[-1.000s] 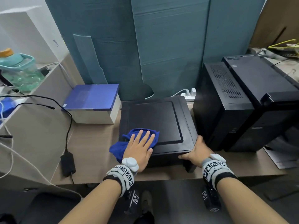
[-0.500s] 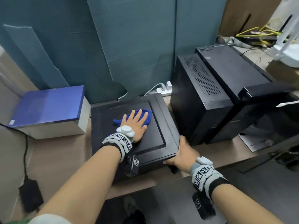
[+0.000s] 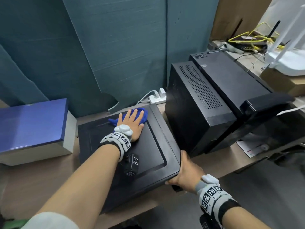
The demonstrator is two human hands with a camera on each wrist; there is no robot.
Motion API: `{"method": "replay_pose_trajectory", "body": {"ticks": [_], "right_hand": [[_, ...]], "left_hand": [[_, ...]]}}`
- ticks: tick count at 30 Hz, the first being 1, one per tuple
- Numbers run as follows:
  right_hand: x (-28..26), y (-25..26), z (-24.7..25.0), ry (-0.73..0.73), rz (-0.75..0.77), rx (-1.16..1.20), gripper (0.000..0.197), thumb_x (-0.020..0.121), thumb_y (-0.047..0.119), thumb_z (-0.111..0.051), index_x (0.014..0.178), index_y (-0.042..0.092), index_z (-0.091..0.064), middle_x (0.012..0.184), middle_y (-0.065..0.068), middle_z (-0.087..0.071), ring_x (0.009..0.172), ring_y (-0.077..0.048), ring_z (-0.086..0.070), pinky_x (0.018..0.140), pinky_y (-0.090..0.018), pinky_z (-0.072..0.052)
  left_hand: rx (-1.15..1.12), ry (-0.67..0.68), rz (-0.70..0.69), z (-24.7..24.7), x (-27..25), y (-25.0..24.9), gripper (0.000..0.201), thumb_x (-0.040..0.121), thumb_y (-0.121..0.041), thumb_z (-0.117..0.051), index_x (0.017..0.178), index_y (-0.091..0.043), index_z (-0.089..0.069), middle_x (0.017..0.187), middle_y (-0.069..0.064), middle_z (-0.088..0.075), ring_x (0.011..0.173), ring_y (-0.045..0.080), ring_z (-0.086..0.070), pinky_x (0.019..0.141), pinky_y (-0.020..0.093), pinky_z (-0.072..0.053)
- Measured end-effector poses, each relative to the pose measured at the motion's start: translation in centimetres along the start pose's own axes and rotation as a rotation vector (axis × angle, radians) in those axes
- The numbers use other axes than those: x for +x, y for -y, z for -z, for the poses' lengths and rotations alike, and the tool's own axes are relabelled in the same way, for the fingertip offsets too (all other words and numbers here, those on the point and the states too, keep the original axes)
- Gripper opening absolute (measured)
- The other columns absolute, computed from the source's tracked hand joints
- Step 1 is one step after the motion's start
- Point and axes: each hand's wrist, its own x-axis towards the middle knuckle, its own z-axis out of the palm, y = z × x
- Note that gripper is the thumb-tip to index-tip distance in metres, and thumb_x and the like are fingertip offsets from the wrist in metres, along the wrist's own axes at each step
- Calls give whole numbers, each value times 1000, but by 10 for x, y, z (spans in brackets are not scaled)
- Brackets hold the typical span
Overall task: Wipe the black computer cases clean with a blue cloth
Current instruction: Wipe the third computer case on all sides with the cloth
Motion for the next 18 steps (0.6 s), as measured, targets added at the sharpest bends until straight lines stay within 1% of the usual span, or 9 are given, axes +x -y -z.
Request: {"method": "replay_pose_trajectory", "body": {"ticks": [5,8,12,15,18], "right_hand": [[-2,1,2,-15,8,-15,106,36,77,-81,122,42,-28,106,16,-60,86,-19,-65,77,-36,-54],[-3,1,2,-22,19,-19,103,36,77,-80,117,40,-28,107,15,-59,89,-22,-66,78,-36,-53],[-5,-1,2,-24,36,-1,102,34,78,-81,111,38,-29,107,14,-59,88,-24,-67,80,-38,-56],[-4,-2,3,-27,36,7,100,34,77,-81,109,36,-28,105,14,-58,84,-22,-66,76,-37,-56],[-4,-5,3,-21,48,26,100,35,77,-82,108,35,-28,103,15,-58,83,-20,-65,76,-38,-57]], "left_hand": [[21,-22,20,-6,-7,-5,60,105,-48,-16,159,-36,8,169,-3,9,155,26,7,123,57,0],[27,-25,29,-11,-20,-13,60,105,-48,-17,158,-38,9,169,-3,10,155,27,6,123,56,-2],[24,-32,36,-18,-48,-30,60,105,-47,-19,158,-38,8,169,-4,10,155,27,5,123,54,-2],[20,-53,16,-26,-70,-44,60,105,-47,-19,158,-39,8,169,-4,8,155,27,3,124,53,-5],[18,-73,-11,-34,-101,-60,60,105,-49,-19,157,-42,10,169,-4,7,155,27,2,124,53,-6]]}}
